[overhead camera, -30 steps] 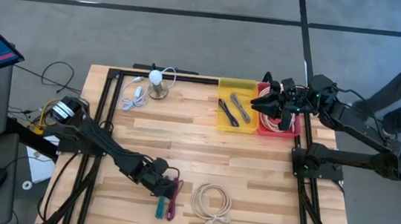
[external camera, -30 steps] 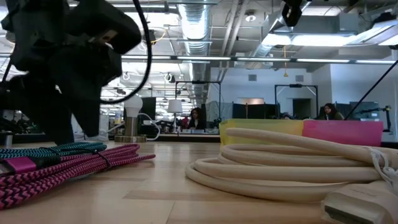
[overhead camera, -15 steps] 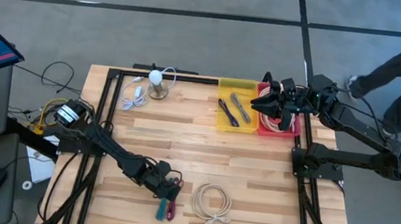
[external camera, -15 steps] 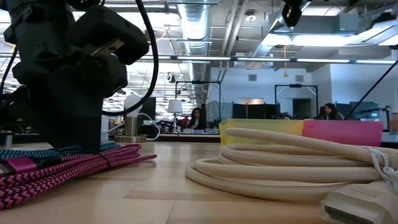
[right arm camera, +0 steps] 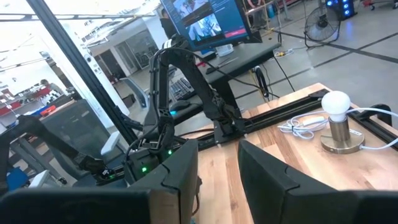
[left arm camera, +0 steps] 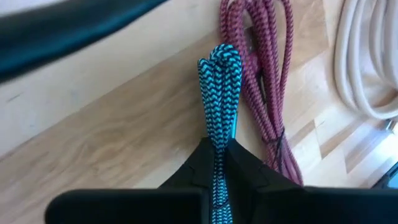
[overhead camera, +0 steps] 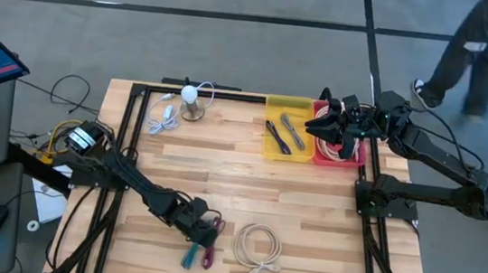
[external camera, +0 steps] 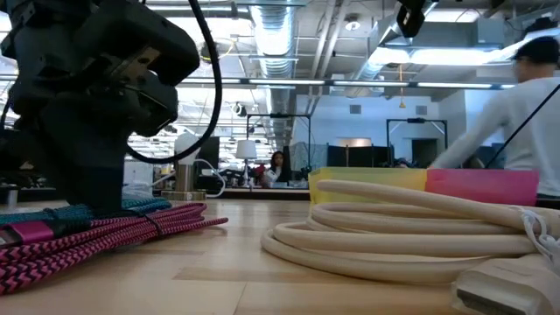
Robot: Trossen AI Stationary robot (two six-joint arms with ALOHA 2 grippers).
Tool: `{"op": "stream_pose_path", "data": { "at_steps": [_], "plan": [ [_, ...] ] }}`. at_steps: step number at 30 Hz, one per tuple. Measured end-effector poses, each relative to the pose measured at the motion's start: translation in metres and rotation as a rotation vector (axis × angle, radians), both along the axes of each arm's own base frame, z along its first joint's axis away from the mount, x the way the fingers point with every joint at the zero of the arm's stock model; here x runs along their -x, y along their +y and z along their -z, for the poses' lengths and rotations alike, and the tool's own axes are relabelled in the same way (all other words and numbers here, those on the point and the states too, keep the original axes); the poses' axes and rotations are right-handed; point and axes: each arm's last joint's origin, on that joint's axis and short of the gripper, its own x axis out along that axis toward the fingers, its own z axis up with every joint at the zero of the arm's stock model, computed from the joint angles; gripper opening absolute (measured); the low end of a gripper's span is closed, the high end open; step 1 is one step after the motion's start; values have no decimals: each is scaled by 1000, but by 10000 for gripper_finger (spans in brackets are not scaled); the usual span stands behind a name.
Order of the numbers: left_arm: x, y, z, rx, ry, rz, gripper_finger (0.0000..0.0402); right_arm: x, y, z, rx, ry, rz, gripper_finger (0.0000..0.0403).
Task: Pick & Place USB Port
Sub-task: Put the blue charger cable into the yellow bin
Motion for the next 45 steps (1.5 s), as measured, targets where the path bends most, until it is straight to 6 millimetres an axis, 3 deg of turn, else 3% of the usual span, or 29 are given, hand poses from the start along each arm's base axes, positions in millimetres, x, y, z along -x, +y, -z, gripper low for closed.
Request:
{"op": "stream_pose_path", "data": {
  "at_steps": [9, 23, 29, 36, 45],
  "plan": [
    [12, 14, -38, -13, -43, 38, 15, 0, 0, 0, 1, 0, -2, 108],
    [35, 80, -130, -299, -412, -81, 15, 0, 0, 0, 1, 0, -2, 108],
    [40, 107, -152, -431, -513, -137, 15, 0, 0, 0, 1, 0, -1, 108],
    [27, 127, -175, -570, -714, -127, 15, -3, -2, 7, -31, 62, 6, 108],
    [19, 149, -194, -676, -865, -146, 15, -32, -4, 28, -76, 174, -8, 108]
  ]
}}
